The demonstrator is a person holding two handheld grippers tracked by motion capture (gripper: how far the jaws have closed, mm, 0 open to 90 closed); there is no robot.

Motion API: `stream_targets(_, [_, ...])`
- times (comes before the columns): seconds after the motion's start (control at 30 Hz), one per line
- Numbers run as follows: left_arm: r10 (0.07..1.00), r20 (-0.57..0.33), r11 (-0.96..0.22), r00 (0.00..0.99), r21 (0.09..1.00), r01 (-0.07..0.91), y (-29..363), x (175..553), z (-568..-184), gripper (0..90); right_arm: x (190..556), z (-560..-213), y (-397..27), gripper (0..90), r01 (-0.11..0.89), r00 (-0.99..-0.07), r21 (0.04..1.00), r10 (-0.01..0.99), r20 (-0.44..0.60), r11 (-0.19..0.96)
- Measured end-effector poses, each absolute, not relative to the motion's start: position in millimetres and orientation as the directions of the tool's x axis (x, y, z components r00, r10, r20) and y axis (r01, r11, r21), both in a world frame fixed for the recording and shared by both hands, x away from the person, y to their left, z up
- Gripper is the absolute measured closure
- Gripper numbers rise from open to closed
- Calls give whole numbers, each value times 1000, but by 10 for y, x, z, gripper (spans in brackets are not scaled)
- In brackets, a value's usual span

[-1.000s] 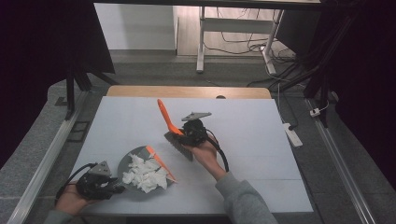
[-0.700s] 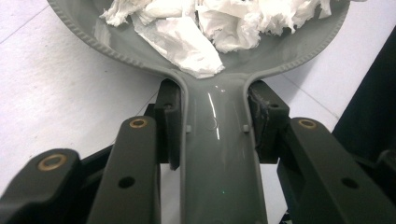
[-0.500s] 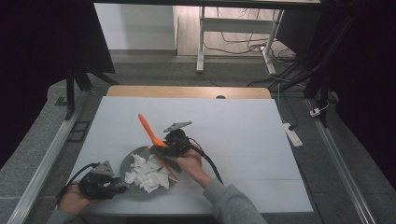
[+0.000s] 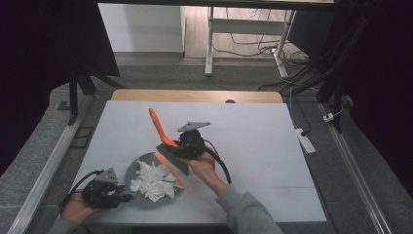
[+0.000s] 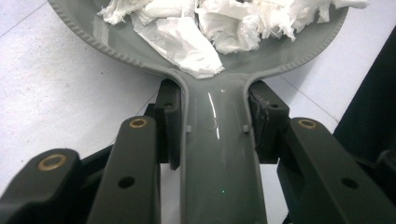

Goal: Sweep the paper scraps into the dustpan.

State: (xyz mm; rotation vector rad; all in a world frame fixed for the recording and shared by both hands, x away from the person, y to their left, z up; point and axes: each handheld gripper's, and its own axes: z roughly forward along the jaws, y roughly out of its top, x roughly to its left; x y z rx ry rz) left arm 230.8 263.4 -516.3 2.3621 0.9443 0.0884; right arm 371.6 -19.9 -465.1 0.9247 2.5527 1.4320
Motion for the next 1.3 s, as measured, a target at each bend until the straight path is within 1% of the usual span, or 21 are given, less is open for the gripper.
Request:
stream_targets(0.23, [653,-151,-572,742,545,613,2626,2302,-5165,618,3725,-4661,-407,702,476,-791,795,579,199,376])
stream_targets(0.4, [662,-149,-567,735,542,620,2606,2296,-5162,619,3682,-4788,-500,702,507,-763,770,618,191,388])
stream_targets(0.53, [666,-148,-564,731,542,623,2590,2299,-5157,619,3663,-4873,-519,703,525,-754,756,626,199,392])
stream_targets(0.67, [670,-150,-559,727,542,627,2585,2302,-5159,619,3573,-4949,-393,703,529,-772,742,597,219,411])
stream_targets(0.87, [675,-154,-552,722,544,632,2585,2304,-5165,619,3400,-4915,-132,703,501,-818,753,517,252,426])
stream_targets(1.0, [674,-153,-554,723,543,631,2593,2306,-5168,618,3403,-4770,-172,703,486,-819,785,514,255,385])
stream_targets(1.3, [678,-165,-539,716,550,638,2610,2321,-5178,618,3669,-4564,-690,703,503,-757,824,592,276,260])
